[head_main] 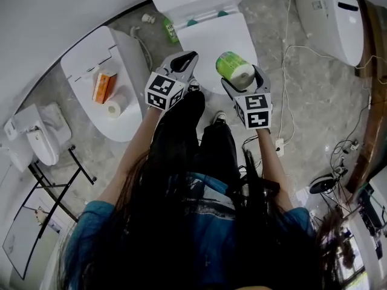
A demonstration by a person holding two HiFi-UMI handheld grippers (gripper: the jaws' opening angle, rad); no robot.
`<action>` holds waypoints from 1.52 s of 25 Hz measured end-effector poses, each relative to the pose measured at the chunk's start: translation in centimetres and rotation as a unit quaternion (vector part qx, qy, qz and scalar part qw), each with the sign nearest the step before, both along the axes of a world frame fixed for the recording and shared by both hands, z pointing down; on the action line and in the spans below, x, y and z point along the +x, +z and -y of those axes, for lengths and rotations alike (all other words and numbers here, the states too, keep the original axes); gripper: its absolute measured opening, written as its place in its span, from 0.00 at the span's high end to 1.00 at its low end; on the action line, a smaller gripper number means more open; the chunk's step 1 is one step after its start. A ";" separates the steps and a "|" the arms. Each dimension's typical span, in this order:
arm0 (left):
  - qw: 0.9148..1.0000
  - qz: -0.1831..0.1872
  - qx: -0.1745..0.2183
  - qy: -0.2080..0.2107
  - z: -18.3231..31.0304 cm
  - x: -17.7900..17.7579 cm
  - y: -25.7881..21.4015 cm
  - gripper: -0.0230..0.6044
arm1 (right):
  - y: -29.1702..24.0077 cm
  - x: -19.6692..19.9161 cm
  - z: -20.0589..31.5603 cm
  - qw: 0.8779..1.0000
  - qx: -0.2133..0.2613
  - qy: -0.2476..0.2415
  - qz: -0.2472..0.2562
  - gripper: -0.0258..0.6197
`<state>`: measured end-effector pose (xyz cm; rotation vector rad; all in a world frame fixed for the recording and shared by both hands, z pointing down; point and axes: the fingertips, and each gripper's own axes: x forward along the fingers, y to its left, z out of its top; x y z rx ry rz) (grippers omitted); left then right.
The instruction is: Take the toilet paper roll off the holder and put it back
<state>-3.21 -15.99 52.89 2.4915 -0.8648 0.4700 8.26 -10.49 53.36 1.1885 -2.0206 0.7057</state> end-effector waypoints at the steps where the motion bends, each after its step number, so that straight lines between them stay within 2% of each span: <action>1: 1.000 0.000 -0.001 0.001 -0.2 0.2 -0.3 0.95 | -0.5 0.2 -0.1 1.000 0.003 0.011 0.004 0.27; 8: 1.000 0.009 0.002 0.008 -0.7 1.1 -1.1 0.95 | -2.1 0.4 0.3 0.998 0.007 0.051 0.036 0.27; 11: 1.000 0.009 0.003 0.010 -0.6 1.2 -1.3 0.95 | -2.5 0.1 0.7 0.998 0.012 0.047 0.037 0.27; 16: 1.000 -0.007 0.008 -0.008 0.1 1.0 -1.6 0.95 | -2.5 -0.3 1.3 0.998 0.017 0.039 0.034 0.27; 22: 1.000 0.002 0.002 -0.009 0.2 0.5 -0.8 0.95 | -1.0 -0.5 1.7 0.999 0.006 0.029 0.028 0.27; 25: 1.000 0.004 -0.004 -0.010 0.3 0.1 0.0 0.95 | 1.4 -0.4 2.2 1.000 -0.008 0.004 0.010 0.27; 28: 1.000 0.006 -0.008 -0.010 0.5 -0.2 0.8 0.95 | 4.7 -0.6 3.2 0.998 -0.026 -0.045 -0.019 0.27; 33: 1.000 0.013 -0.018 -0.014 1.0 -0.9 2.7 0.95 | 11.4 -1.5 6.4 0.988 -0.049 -0.119 -0.084 0.27; 38: 0.999 0.016 -0.028 -0.021 1.6 -1.7 4.5 0.95 | 18.5 -3.1 9.4 0.979 -0.073 -0.134 -0.135 0.27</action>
